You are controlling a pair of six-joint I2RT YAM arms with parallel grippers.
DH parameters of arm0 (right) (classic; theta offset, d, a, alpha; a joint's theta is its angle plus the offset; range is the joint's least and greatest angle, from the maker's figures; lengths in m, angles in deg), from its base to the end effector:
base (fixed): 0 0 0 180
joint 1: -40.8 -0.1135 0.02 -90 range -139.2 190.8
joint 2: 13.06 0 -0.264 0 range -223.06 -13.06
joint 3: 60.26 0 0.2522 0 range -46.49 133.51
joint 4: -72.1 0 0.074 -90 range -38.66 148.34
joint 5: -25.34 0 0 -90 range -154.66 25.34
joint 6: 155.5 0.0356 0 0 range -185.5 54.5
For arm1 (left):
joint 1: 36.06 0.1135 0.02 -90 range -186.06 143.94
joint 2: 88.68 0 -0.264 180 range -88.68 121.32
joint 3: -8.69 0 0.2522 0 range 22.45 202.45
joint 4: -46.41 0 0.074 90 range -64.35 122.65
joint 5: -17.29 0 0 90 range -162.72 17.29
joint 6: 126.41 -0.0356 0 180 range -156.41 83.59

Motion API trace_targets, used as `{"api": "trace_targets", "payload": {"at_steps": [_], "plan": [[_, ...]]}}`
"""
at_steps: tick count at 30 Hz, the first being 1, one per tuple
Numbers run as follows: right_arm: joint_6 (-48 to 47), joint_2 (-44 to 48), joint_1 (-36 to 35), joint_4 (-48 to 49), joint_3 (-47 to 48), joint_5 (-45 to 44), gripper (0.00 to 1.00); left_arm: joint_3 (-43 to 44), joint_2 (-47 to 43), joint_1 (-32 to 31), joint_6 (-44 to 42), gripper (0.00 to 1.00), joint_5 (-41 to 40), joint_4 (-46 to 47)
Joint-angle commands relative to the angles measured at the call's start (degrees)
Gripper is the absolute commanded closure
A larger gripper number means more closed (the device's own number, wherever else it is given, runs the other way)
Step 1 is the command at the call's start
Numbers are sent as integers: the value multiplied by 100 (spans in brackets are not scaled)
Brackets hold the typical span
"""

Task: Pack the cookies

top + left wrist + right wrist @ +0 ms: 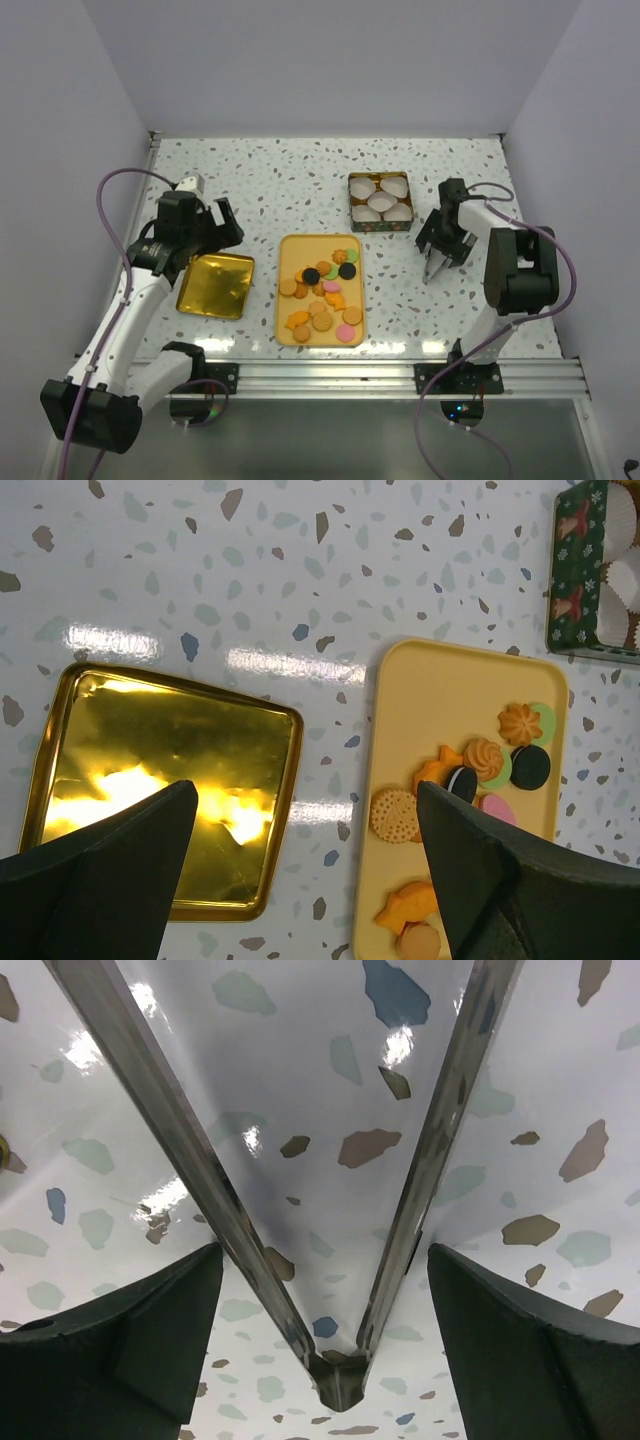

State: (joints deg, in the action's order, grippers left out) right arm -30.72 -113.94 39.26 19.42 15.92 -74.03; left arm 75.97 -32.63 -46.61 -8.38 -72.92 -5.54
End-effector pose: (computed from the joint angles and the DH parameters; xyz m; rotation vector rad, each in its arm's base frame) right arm 0.3228 0.0029 0.1609 0.8485 2.7515 -0.1250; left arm 0.1996 -0.0370 0.3101 -0.3523 2.2787 -0.3454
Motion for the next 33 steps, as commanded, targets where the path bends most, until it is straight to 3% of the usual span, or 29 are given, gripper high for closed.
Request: {"api": "trace_targets", "payload": {"at_steps": [1,6,15,24,33], "plan": [[-103,-81,48,191,262,-21,14,177,55,-26,-105,4,38,278],[-165,-388,128,103,508,-92,20,177,90,-26,-149,4,38,251],[-191,-266,145,51,254,-48,58,168,-77,-26,-175,4,-111,93],[-367,920,145,-1187,1157,-408,60,133,-332,-26,-184,4,-6,49],[-376,1860,137,-2084,1528,-31,60,63,-551,-53,-149,4,249,40]]}}
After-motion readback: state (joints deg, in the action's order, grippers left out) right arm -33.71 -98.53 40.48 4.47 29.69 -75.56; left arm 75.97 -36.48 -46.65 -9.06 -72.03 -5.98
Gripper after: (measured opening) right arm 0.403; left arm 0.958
